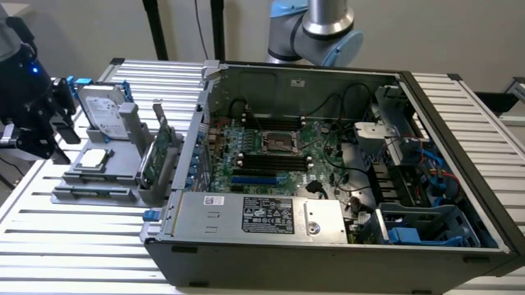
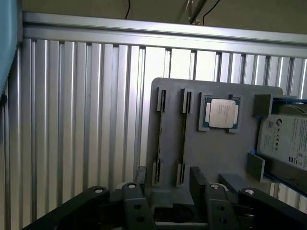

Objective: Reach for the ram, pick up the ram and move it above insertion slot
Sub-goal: 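Pick up the ram and move it above insertion slot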

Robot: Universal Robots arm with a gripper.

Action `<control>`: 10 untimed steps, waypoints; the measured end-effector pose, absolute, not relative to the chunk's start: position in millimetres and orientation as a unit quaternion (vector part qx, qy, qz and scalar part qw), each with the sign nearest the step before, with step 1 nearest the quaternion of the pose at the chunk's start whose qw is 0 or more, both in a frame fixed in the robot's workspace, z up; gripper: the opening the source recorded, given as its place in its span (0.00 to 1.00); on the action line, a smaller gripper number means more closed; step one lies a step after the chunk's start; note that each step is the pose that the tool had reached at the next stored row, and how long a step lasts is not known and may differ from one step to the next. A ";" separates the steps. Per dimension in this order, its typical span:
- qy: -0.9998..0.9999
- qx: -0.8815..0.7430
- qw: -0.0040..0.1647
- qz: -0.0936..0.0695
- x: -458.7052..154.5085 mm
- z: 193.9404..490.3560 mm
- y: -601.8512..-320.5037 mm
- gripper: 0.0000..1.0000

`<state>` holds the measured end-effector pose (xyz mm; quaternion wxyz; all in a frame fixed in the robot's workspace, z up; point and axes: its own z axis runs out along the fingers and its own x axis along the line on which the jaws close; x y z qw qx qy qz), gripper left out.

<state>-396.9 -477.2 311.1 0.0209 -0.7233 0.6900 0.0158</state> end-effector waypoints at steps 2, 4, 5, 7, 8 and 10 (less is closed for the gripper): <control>0.691 -0.723 0.021 0.016 -396.9 307.5 -478.9 0.48; 0.692 -0.722 0.021 0.016 -396.9 303.9 -480.6 0.48; 0.692 -0.721 0.021 0.016 -396.9 301.9 -481.4 0.48; 0.694 -0.720 0.021 0.016 -396.9 298.5 -483.0 0.48; 0.694 -0.719 0.021 0.016 -396.9 296.6 -483.6 0.48; 0.695 -0.718 0.021 0.016 -396.7 292.9 -484.2 0.48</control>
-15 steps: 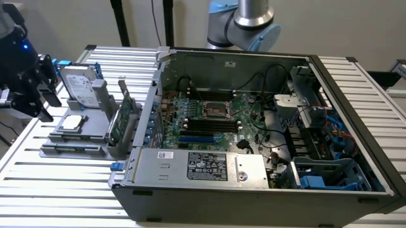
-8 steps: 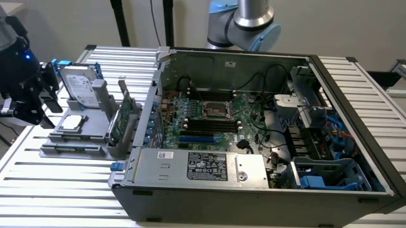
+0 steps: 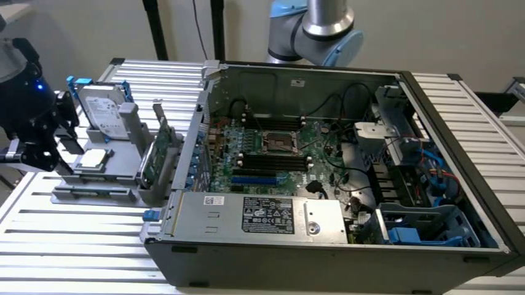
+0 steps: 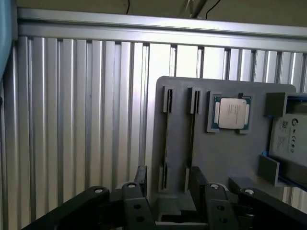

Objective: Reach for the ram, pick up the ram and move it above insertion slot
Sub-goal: 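Pick up the ram and move it above insertion slot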

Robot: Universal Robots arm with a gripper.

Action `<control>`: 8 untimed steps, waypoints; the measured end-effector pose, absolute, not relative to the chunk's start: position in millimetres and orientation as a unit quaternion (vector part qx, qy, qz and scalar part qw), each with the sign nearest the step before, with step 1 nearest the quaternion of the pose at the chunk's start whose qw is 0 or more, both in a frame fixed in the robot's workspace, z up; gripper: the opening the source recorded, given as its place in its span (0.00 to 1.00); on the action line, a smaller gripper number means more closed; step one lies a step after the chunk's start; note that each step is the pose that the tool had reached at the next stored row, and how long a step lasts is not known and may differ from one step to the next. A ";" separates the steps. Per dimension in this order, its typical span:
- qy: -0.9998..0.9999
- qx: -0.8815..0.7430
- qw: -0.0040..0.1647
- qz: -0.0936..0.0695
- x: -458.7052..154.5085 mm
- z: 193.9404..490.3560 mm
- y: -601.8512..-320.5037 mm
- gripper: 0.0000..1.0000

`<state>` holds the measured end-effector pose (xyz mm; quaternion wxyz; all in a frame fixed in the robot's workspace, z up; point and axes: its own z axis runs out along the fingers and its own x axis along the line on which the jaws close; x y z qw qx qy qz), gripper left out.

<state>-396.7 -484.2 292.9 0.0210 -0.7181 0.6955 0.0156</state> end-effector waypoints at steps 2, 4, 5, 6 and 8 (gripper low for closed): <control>0.697 -0.717 0.021 0.016 -396.4 289.3 -484.4 0.48; 0.698 -0.716 0.021 0.016 -396.0 285.7 -484.5 0.48; 0.699 -0.715 0.021 0.016 -395.7 283.8 -484.5 0.48; 0.699 -0.715 0.021 0.016 -395.4 281.9 -484.5 0.48; 0.700 -0.714 0.021 0.015 -394.8 278.4 -484.5 0.48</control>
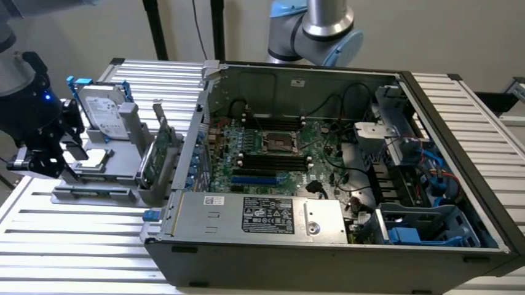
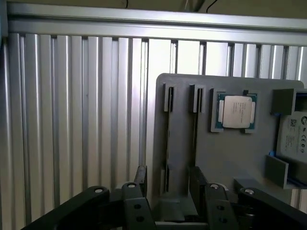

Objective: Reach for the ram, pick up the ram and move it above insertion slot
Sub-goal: 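Pick up the ram and move it above insertion slot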

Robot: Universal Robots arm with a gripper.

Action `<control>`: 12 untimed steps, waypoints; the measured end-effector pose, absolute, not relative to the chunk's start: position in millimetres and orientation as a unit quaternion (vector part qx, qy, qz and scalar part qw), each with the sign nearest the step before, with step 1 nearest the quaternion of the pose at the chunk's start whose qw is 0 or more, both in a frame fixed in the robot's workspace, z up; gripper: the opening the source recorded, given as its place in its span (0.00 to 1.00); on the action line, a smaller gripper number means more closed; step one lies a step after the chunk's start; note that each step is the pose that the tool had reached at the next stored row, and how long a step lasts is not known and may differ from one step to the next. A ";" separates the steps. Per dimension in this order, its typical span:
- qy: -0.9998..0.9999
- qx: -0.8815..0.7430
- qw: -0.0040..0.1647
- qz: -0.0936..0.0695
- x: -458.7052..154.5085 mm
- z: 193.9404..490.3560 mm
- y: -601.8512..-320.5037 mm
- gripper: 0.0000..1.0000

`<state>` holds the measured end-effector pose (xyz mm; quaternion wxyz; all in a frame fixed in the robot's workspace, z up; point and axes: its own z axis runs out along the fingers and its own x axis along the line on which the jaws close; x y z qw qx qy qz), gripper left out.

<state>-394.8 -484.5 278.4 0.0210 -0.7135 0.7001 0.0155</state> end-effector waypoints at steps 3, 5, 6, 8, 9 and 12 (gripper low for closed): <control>0.702 -0.712 0.021 0.015 -394.3 272.9 -484.5 0.48; 0.702 -0.711 0.021 0.015 -394.2 269.3 -484.5 0.48; 0.703 -0.711 0.021 0.015 -394.2 267.5 -484.5 0.48; 0.704 -0.710 0.021 0.016 -394.2 263.8 -484.5 0.48; 0.704 -0.709 0.021 0.016 -394.2 262.0 -484.5 0.48; 0.705 -0.708 0.022 0.016 -394.2 256.5 -484.5 0.48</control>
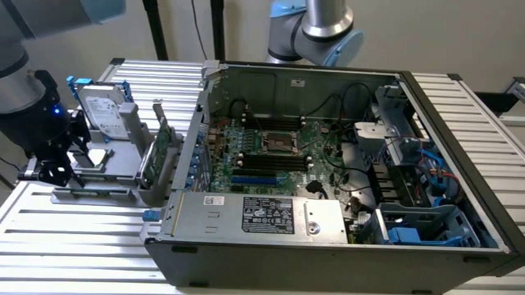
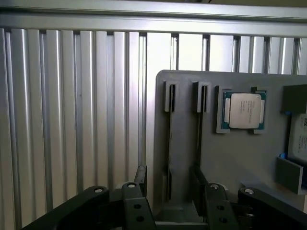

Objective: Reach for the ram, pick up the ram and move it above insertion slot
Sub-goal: 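Pick up the ram and move it above insertion slot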

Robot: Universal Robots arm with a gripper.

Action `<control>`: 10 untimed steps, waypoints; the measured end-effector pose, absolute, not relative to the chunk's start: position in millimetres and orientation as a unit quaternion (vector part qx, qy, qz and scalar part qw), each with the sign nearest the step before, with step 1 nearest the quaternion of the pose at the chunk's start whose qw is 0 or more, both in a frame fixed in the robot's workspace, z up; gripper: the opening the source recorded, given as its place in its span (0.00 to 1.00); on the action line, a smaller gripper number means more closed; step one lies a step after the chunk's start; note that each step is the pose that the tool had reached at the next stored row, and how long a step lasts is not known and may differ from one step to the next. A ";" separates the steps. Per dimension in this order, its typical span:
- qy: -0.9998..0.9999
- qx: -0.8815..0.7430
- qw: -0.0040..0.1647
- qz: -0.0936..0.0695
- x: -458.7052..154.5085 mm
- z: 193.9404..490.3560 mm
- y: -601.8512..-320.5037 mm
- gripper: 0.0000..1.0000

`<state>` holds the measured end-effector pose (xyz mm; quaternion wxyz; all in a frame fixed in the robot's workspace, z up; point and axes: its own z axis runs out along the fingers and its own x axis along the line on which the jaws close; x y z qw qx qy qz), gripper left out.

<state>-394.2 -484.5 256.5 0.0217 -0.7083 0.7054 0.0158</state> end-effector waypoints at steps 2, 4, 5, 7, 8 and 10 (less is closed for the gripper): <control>0.706 -0.708 0.022 0.016 -394.2 252.9 -484.5 0.48; 0.707 -0.707 0.022 0.016 -394.1 249.3 -484.4 0.48; 0.707 -0.707 0.022 0.016 -394.1 247.5 -484.4 0.48; 0.708 -0.706 0.022 0.016 -394.2 243.9 -484.3 0.48; 0.708 -0.706 0.022 0.016 -394.1 242.0 -484.3 0.48; 0.709 -0.705 0.022 0.016 -394.2 238.4 -484.2 0.48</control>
